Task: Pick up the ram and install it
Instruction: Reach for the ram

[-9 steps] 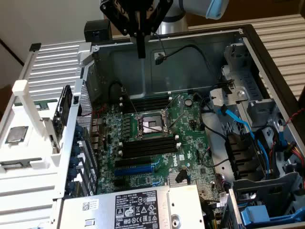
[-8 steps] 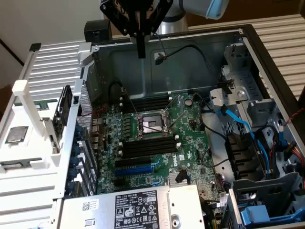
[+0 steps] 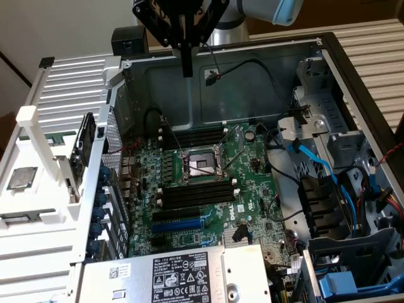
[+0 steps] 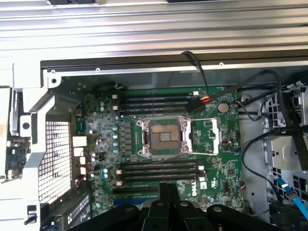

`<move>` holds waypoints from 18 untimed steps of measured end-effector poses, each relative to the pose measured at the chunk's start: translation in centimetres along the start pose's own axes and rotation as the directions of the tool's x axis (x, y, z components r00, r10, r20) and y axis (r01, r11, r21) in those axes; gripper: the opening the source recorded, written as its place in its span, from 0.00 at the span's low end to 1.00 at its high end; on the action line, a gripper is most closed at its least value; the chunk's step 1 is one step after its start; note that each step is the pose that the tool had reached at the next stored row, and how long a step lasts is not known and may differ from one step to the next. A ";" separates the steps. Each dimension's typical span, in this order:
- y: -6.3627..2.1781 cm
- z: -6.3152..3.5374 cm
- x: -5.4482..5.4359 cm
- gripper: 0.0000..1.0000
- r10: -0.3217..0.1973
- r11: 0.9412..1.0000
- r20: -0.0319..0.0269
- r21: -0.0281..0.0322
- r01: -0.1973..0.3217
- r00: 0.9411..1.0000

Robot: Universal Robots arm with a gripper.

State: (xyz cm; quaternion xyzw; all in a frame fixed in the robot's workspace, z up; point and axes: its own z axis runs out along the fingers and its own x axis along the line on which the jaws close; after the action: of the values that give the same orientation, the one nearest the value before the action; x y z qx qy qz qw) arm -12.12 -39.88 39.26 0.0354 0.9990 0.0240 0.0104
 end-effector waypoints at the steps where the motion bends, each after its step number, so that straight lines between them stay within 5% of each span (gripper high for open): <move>1: 0.00 0.00 0.0 0.10 0.000 1.000 0.000 0.000 0.000 1.000; 6: -0.02 -0.02 0.3 0.10 0.000 1.000 0.000 0.000 0.000 1.000; 9: -0.10 -0.04 1.4 0.10 0.000 1.000 0.003 0.000 0.000 1.000; 18: -0.74 -0.23 10.5 0.10 0.000 1.000 0.010 -0.001 0.000 1.000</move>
State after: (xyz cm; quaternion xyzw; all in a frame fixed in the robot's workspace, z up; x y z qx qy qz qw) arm -22.64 -39.88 39.25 0.0353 0.9990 0.0242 0.0153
